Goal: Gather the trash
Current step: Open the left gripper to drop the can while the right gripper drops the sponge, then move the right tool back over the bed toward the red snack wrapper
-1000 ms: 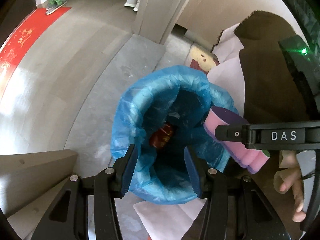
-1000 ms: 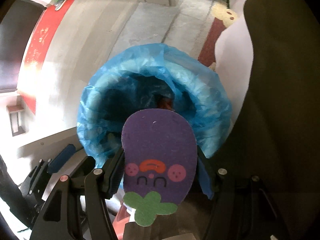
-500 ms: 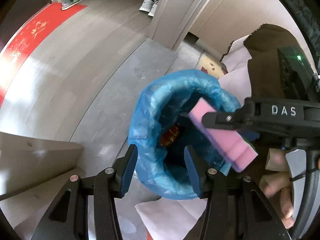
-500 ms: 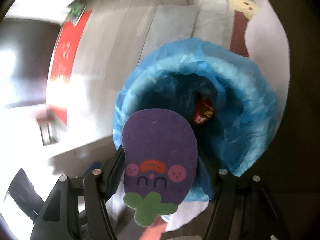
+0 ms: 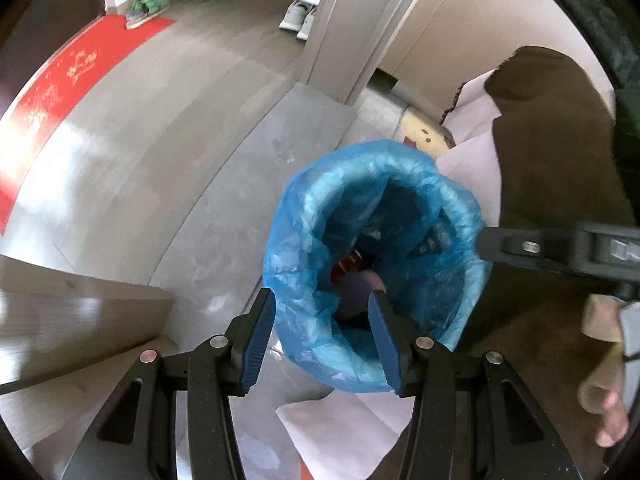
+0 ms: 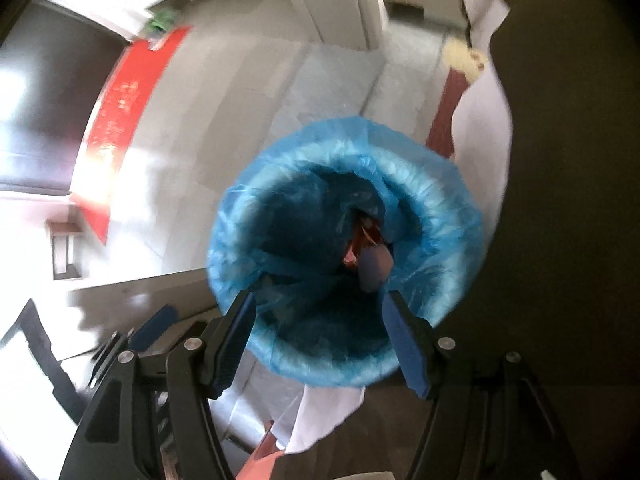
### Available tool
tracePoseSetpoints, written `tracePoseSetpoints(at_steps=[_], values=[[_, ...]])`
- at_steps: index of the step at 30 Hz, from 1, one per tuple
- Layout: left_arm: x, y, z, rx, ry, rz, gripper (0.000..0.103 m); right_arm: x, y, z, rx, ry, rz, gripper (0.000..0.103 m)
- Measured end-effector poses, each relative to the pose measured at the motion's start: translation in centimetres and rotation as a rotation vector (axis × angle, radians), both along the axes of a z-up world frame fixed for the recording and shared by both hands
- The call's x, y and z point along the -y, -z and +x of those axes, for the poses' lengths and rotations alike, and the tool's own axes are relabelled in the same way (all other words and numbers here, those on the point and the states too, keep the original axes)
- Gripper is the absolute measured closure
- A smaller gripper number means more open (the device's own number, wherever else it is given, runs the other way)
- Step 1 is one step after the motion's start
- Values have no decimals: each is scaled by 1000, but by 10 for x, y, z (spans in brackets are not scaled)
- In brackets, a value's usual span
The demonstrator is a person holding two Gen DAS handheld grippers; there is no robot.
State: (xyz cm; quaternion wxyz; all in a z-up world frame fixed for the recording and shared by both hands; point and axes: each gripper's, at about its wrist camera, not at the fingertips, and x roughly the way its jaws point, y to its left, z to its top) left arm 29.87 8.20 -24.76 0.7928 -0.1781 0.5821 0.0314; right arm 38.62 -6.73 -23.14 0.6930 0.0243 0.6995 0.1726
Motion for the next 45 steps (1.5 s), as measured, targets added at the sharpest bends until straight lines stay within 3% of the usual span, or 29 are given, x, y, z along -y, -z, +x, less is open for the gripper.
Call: tracePoseSetpoints(at_steps=[6, 11, 16, 19, 26, 30, 39, 45], values=[[22, -46, -1, 83, 29, 57, 54, 29, -71, -29, 174, -21, 72, 48], [37, -107, -5, 196, 35, 126, 54, 35, -121, -57, 356, -67, 46, 49], [54, -162, -20, 292, 33, 233, 54, 52, -147, -75, 482, -64, 5, 51], [72, -179, -28, 322, 53, 235, 54, 66, -157, -88, 552, -36, -46, 60], [145, -182, -27, 330, 172, 217, 54, 135, -169, -116, 585, 69, -42, 60], [198, -171, -18, 299, 255, 211, 54, 185, -176, -136, 665, 114, -153, 60], [277, -169, -7, 292, 378, 255, 54, 281, -177, -159, 688, 219, -268, 60], [304, -164, -1, 282, 435, 269, 54, 317, -153, -167, 570, 325, -192, 60]])
